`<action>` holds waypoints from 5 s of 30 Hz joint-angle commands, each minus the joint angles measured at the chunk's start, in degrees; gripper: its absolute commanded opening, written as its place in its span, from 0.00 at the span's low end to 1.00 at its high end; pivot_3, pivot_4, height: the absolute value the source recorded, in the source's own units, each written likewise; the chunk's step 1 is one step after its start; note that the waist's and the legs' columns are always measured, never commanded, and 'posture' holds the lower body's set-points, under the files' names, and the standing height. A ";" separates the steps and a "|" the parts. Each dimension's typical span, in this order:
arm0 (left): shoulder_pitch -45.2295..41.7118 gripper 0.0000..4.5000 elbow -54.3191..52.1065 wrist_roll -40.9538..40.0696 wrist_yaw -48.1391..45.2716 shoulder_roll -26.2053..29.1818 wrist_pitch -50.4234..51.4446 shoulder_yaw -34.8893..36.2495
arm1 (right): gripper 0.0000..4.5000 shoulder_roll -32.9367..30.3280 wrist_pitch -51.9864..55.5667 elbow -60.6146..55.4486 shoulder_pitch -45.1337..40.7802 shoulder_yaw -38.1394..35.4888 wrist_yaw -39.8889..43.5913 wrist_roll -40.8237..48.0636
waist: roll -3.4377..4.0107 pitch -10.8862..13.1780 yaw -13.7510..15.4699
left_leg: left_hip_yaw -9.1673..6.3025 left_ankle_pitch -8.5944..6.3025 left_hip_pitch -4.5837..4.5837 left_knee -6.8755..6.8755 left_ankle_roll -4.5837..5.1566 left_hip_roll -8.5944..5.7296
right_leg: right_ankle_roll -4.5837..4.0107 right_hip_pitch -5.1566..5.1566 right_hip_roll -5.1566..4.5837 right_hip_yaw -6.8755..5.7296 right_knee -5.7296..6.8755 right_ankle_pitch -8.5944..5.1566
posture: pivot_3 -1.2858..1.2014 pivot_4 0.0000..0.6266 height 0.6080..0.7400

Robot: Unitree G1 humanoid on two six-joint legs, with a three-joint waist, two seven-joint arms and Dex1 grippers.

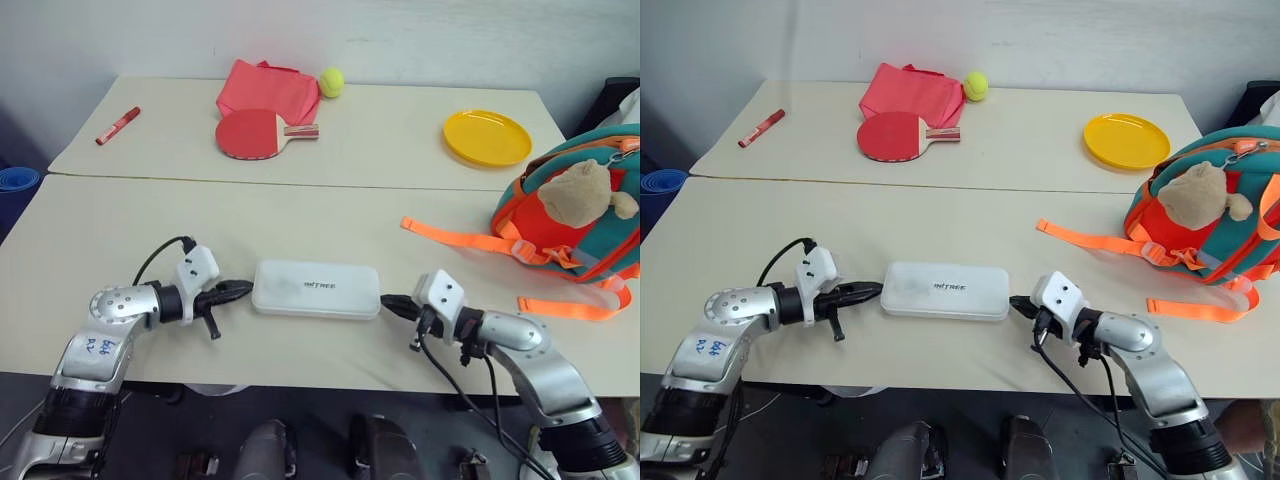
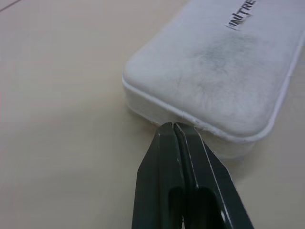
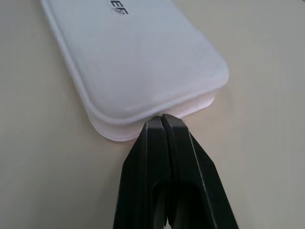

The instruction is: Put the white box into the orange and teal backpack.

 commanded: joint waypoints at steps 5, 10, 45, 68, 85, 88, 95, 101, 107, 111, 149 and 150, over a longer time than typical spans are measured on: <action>2.50 0.01 -6.58 -2.71 -0.26 -0.80 2.43 0.24 | 0.00 -3.31 0.49 -1.40 0.95 -2.54 4.00 2.02 | 0.00 0.00 0.04 | -0.01 0.01 0.01 0.00 0.00 0.00 | 0.00 0.00 0.00 0.00 0.02 0.00 | 0.52 0.24 1.00; 3.37 0.05 -5.40 -3.59 0.79 0.23 6.77 2.33 | 0.00 -5.10 0.29 -0.85 3.20 -3.86 5.09 2.23 | 0.00 0.00 0.05 | -0.02 0.01 0.01 -0.01 0.00 0.00 | 0.00 0.01 0.00 0.00 0.01 0.00 | 0.52 0.24 1.00; -17.59 0.98 21.16 -54.91 44.37 -10.59 72.05 11.96 | 0.00 -3.09 -9.95 14.30 -8.41 4.33 12.14 -4.58 | -0.05 -0.06 0.99 | -0.26 -0.07 0.98 -0.03 -0.38 -0.08 | 0.04 1.11 -0.09 -0.04 -0.06 0.00 | 0.52 0.24 1.00; -20.75 0.29 17.35 -71.59 49.01 -14.83 66.48 13.56 | 0.04 -4.09 -2.90 -0.73 8.83 -9.73 8.24 6.11 | -0.11 -0.03 1.58 | -0.26 -0.08 0.79 -0.04 -0.41 -0.08 | 0.04 0.97 0.01 -0.05 -0.16 0.00 | 0.52 0.24 1.00; -8.97 0.29 -0.24 -31.24 -12.40 -6.38 15.44 0.00 | 0.99 4.76 -5.91 -4.56 38.15 -54.62 -2.48 23.15 | 0.05 0.00 1.33 | -0.03 -0.23 0.77 -0.84 -0.58 0.00 | -0.09 0.72 0.12 0.16 -0.72 -0.07 | 0.52 0.24 1.00; -8.97 0.29 1.09 -28.05 -15.27 -5.67 13.39 -1.50 | 0.99 -1.48 -5.83 2.98 33.57 -56.13 0.47 23.92 | 0.05 0.00 0.68 | -0.03 -0.21 0.77 -0.92 -0.47 -0.01 | -0.08 0.72 0.13 0.15 -0.82 -0.07 | 0.52 0.24 1.00; -9.16 0.29 3.46 -25.69 -18.73 -5.61 12.26 -1.96 | 0.95 -14.81 -6.29 23.74 12.73 -47.71 7.20 21.37 | 0.09 0.06 0.00 | -0.10 0.04 0.79 -0.87 -0.05 0.00 | -0.02 0.79 0.11 0.02 -0.80 -0.03 | 0.52 0.24 1.00; -7.49 0.29 3.08 -26.51 -20.14 -3.36 14.11 -0.38 | 0.57 -14.80 -2.85 27.18 -0.23 -38.76 10.88 22.08 | 0.17 0.10 -0.04 | -0.12 0.12 0.78 -0.84 -0.13 0.01 | -0.04 0.77 0.12 -0.03 -0.66 -0.04 | 0.52 0.24 1.00; -7.48 0.29 2.90 -27.25 -19.40 -2.57 14.91 2.41 | 0.10 -11.71 -3.91 27.08 -4.45 -34.37 10.99 21.20 | 0.17 0.11 0.14 | -0.17 0.11 0.69 -0.70 -0.07 -0.05 | -0.01 0.80 0.01 -0.11 -0.65 -0.02 | 0.52 0.24 1.00; -7.84 0.29 3.14 -28.28 -18.20 -2.86 16.47 4.53 | 0.00 -8.10 -3.64 22.93 -5.61 -31.99 9.36 21.58 | 0.17 0.11 -0.29 | -0.17 0.11 0.69 -0.68 -0.09 -0.04 | 0.02 0.80 0.02 -0.08 -0.60 -0.01 | 0.52 0.24 1.00; -9.10 0.29 -2.77 -42.16 -4.41 -4.00 29.98 21.02 | 0.00 -22.44 25.37 -7.90 14.73 -36.10 12.00 48.03 | -0.44 0.29 1.48 | -0.30 0.06 -0.07 -0.11 0.08 -0.03 | 0.10 0.13 -0.04 -0.11 -0.29 0.04 | 0.52 0.24 1.00; -10.16 0.29 -3.70 -42.70 -4.06 -4.37 30.66 20.11 | 0.00 -22.11 25.26 -7.76 13.86 -35.73 11.93 47.61 | -0.44 0.30 1.66 | -0.29 0.05 -0.07 -0.08 0.08 -0.04 | 0.12 0.13 -0.05 -0.09 -0.27 0.07 | 0.52 0.24 1.00</action>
